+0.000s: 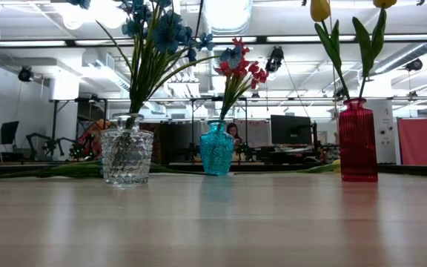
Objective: Sort flowers into vase by color
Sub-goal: Put the bottom red flowers into the blue vase
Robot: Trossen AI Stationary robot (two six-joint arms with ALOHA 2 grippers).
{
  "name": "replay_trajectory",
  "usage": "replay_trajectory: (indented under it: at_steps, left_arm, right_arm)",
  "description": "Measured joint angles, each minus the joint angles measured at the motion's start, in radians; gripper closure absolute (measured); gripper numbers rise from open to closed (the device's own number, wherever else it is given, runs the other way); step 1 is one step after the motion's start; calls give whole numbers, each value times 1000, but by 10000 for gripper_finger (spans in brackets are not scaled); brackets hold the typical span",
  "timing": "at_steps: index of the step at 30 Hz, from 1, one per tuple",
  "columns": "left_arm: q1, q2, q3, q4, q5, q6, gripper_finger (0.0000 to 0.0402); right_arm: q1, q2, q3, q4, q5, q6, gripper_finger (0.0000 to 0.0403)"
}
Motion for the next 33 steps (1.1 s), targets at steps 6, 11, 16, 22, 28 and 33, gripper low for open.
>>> replay_trajectory:
  at_steps: [6, 11, 16, 22, 28, 33]
  left_arm:
    - [0, 3, 0, 1, -9, -9, 393]
    - [0, 3, 0, 0, -10, -16, 384]
    - [0, 2, 0, -27, -17, -12, 341]
    - [-1, -15, 7, -119, -64, -14, 270]
    - [0, -58, 89, -347, -320, -11, 234]
    - [0, -69, 151, -507, -449, -7, 228]
  right_arm:
    - [0, 1, 0, -4, 0, -8, 313]
    - [0, -5, 0, -7, 0, -10, 343]
    - [0, -7, 0, -7, 0, -10, 362]
    - [-4, -9, 3, -9, 5, -9, 370]
    - [-36, -18, 25, -15, 13, 1, 370]
    - [-104, -18, 22, -44, 12, 36, 370]
